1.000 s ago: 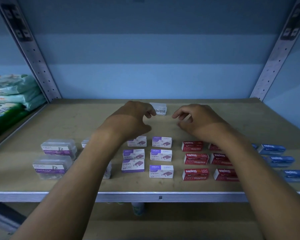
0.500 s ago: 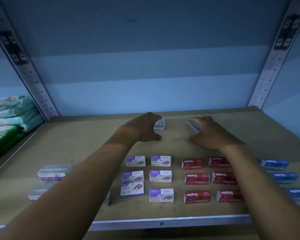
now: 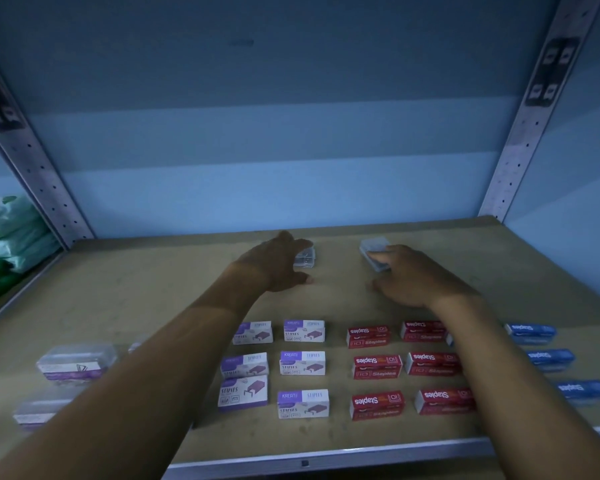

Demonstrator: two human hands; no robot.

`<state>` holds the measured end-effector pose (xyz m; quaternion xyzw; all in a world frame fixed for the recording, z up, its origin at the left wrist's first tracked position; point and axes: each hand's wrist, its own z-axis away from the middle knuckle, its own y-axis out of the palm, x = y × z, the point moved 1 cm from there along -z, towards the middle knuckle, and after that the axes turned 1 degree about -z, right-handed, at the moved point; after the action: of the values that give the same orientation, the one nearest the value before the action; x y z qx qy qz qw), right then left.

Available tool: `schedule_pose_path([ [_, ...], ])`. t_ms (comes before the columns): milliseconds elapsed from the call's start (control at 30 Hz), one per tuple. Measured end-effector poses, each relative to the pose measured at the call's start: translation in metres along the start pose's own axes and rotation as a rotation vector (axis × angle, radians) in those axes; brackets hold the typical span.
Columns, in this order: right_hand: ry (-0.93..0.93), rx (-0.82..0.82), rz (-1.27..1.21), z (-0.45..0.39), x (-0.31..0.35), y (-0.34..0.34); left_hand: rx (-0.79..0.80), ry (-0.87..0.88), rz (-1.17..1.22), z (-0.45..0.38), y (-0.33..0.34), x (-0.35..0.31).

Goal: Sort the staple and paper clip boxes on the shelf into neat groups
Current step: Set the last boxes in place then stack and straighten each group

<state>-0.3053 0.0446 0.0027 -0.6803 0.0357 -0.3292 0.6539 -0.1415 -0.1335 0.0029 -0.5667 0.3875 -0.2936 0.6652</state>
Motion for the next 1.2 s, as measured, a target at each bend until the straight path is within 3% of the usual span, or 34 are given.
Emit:
schedule_pose_path([
  [200,0.03,-0.008,0.001,0.004,0.001,-0.002,-0.034,0.007,-0.005,0.003,0.001,-0.004],
  [333,0.063,-0.103,-0.047,0.004,0.002,-0.011,-0.071,0.017,-0.017,0.007,-0.001,-0.008],
  [533,0.097,0.023,-0.027,-0.006,0.002,-0.006,-0.122,0.072,-0.01,0.01,-0.004,-0.012],
  [733,0.071,-0.02,0.019,-0.001,0.004,-0.006,-0.13,0.091,-0.046,0.013,-0.006,-0.013],
  [1200,0.06,-0.342,-0.15,0.013,0.005,-0.001,-0.068,0.135,-0.026,0.029,-0.017,-0.022],
])
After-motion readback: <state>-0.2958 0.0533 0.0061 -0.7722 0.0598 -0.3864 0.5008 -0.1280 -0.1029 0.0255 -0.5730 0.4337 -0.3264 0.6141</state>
